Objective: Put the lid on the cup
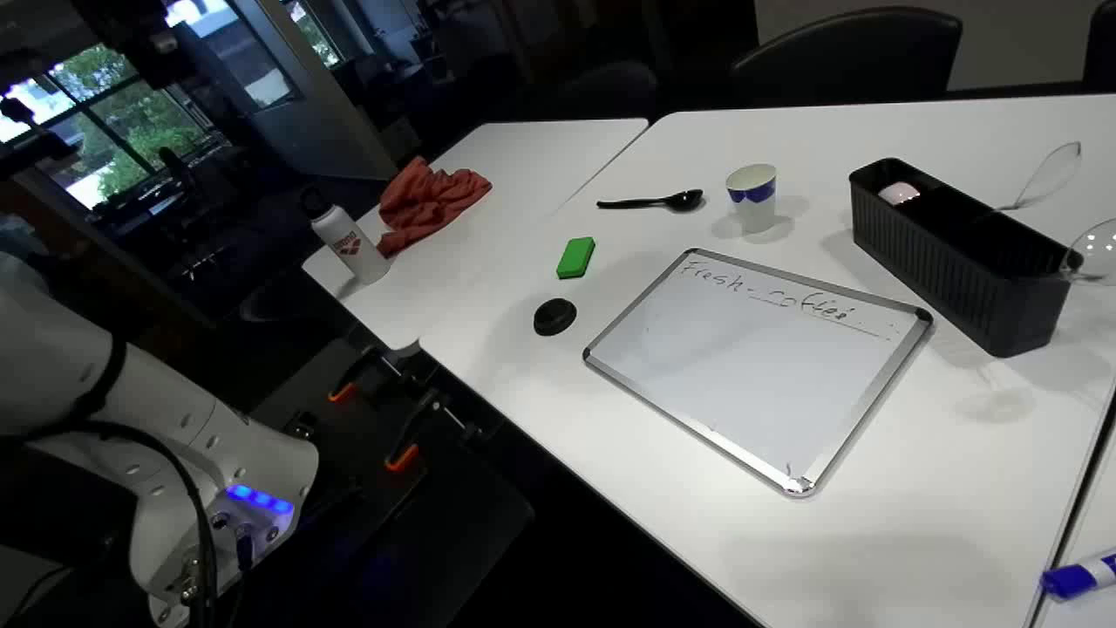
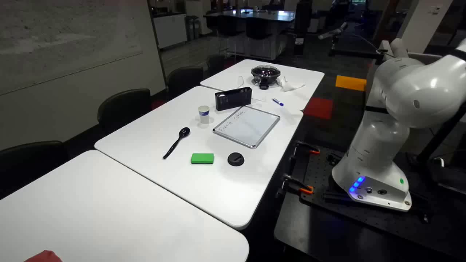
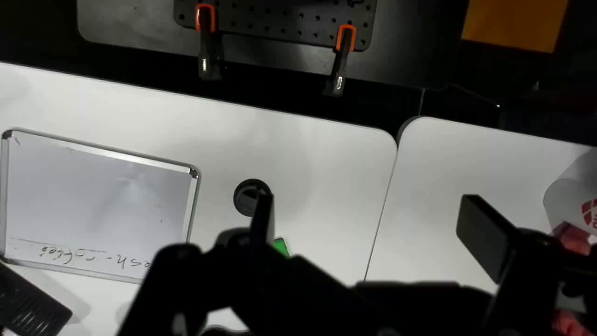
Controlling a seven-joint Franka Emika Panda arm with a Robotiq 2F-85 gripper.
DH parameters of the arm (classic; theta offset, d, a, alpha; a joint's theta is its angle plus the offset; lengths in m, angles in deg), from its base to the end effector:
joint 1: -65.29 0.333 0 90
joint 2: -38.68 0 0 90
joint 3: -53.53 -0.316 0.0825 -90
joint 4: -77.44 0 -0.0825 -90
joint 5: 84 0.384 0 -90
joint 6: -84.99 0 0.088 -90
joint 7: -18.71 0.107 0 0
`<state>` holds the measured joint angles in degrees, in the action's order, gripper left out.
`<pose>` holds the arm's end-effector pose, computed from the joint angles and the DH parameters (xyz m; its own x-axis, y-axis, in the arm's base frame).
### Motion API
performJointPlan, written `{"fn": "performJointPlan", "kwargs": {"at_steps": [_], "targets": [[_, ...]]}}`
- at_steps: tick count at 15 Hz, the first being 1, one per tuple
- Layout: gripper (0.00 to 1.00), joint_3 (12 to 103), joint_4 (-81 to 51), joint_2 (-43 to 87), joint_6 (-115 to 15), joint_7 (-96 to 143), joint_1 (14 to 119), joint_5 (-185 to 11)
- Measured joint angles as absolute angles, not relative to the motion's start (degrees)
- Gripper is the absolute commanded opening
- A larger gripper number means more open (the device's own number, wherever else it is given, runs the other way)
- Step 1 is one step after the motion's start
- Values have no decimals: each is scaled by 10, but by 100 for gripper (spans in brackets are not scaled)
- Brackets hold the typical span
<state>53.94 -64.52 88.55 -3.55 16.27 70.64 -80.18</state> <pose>0.2779 0.0308 0.5562 0.9894 0.1327 -0.0587 0.1282 -0.9889 -0.0746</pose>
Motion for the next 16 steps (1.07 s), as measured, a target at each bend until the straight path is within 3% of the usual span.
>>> {"fn": "performJointPlan", "kwargs": {"at_steps": [10, 16], "targets": [[100, 541, -664, 875, -75, 191, 677, -802], [100, 549, -788, 797, -330, 269, 591, -810]]}}
